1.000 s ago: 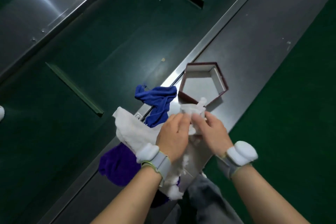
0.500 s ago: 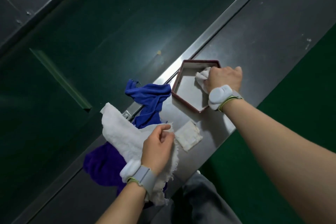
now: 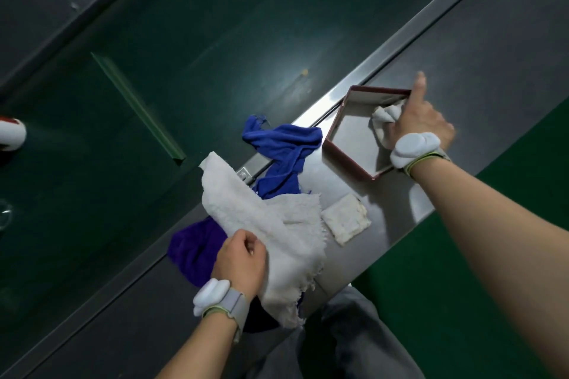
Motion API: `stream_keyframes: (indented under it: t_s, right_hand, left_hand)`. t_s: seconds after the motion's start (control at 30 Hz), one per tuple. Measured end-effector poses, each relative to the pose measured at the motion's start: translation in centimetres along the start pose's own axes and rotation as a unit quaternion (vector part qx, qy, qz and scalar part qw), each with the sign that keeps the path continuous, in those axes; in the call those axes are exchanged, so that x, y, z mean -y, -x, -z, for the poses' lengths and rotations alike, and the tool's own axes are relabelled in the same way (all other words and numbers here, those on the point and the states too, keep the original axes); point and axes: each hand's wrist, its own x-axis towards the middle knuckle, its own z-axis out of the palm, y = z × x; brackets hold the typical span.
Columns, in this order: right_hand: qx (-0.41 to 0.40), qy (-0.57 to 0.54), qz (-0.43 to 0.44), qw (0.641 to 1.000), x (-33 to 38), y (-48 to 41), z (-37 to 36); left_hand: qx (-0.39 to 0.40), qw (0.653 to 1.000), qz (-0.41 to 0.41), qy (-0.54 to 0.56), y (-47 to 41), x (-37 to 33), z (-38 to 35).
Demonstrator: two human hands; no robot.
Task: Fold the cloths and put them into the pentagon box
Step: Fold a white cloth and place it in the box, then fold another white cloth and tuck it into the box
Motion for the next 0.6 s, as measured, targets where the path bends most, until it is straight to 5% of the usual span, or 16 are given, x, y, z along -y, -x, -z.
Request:
stream_keyframes:
  t_s: [0.13, 0.23, 0.33, 0.43, 0.6]
  right_hand:
    - [-0.084, 0.017, -0.015, 0.996, 0.2, 3.0, 2.4]
    - [-0.198, -0.079, 0.135, 0.968, 1.7, 9.1, 2.2]
    - [-0.010, -0.073, 0.266, 0.961, 3.9, 14.5, -1.3]
    - [0.160, 0.036, 0.270, 0.949, 5.4, 16.2, -6.2]
    - [0.120, 0.159, 0.195, 0.960, 5.8, 16.7, -8.2]
  left_hand:
    - [-0.041, 0.998, -0.038, -0.012, -1.2, 0.7, 0.8]
    - [-0.036, 0.970, -0.213, -0.111, -2.6, 0.5, 0.8]
    - [-0.030, 0.890, -0.396, -0.223, -3.9, -0.9, 0.2]
    - [-0.002, 0.858, -0.410, -0.310, -5.3, -1.6, 0.4]
    - [-0.016, 0.877, -0.331, -0.349, -5.5, -1.3, 1.7]
